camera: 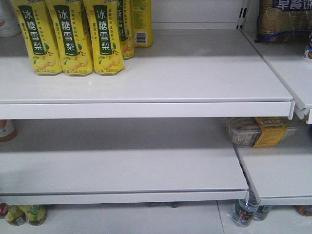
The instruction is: Place coke in basket with both arms
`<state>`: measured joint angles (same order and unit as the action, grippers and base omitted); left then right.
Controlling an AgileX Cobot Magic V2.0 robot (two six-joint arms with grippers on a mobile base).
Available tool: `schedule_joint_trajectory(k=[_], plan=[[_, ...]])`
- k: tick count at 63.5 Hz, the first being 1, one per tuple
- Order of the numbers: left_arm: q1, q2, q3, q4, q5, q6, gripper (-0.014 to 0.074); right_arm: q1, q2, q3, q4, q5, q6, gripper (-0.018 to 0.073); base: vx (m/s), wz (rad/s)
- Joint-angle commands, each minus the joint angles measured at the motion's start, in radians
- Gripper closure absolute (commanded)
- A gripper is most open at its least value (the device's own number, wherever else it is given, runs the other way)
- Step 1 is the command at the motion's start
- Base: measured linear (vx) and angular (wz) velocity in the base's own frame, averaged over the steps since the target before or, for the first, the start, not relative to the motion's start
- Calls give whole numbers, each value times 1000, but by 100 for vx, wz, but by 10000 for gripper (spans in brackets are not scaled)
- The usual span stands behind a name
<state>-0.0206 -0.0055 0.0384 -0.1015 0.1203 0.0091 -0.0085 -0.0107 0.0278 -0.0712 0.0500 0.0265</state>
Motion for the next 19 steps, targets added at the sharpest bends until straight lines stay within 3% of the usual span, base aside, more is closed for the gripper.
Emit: schedule_joint_trajectory(k=[1,19], plan=[[1,-22,-31,45,-156,44,603,2,6,8,-5,-81,-2,569,0,0],[1,-22,-31,45,-156,44,603,2,6,8,-5,-81,-2,569,0,0]])
